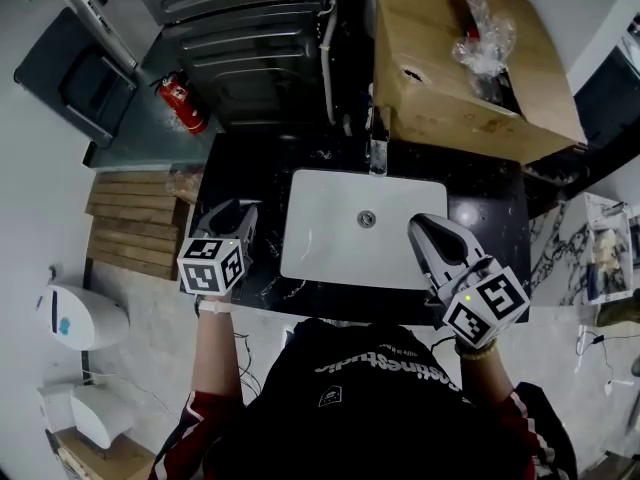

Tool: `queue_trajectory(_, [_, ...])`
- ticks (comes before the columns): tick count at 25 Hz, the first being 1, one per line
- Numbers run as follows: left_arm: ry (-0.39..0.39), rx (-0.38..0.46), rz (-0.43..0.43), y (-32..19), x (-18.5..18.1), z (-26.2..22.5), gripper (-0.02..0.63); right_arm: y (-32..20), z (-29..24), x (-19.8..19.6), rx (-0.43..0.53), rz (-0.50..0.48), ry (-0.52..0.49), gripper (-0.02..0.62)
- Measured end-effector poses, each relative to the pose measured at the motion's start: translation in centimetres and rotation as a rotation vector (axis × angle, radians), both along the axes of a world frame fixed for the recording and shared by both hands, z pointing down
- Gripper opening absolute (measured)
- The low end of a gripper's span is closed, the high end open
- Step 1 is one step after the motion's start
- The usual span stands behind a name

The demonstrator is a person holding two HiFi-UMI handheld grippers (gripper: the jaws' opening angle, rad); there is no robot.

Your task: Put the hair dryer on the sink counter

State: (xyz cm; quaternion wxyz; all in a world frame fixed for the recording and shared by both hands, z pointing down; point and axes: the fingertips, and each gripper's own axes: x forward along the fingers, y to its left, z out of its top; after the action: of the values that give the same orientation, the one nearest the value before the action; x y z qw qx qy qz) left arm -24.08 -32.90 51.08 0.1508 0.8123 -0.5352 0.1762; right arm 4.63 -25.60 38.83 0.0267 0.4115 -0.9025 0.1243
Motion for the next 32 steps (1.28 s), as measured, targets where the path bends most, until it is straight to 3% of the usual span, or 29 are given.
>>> queue_trajectory(5, [0.057, 0.313, 0.077, 0.9, 3.9, -9.5, 0.068, -0.5, -1.2, 0.3, 0.022, 0.007, -0.007, 0.043])
queue_trajectory(8, [0.074, 0.439, 0.124, 2.0, 5.9, -13.9, 0.046, -0.5, -2.1, -0.1, 0.04, -0.002, -0.005, 0.043])
queue_trajectory(13, [0.175, 0.593, 0.195, 4.4, 9.1, -19.9, 0.015, -0.7, -4.0, -0.5, 0.086, -0.007, 0.0, 0.043])
queue_trajectory(18, [0.262, 0.586, 0.304, 5.5, 13.7, -20.8, 0.015, -0.9, -4.7, 0.2, 0.12, 0.019, 0.011, 0.043])
queue_trajectory(21, [0.231, 0.576, 0.363, 5.6, 15.9, -19.9, 0.015, -0.9, -4.1, 0.8, 0.12, 0.05, 0.008, 0.043])
queue_trajectory(32, [0.27, 0.512, 0.423, 4.5, 19.4, -19.0, 0.015, 0.1, -4.5, 5.3, 0.149, 0.162, 0.008, 0.043])
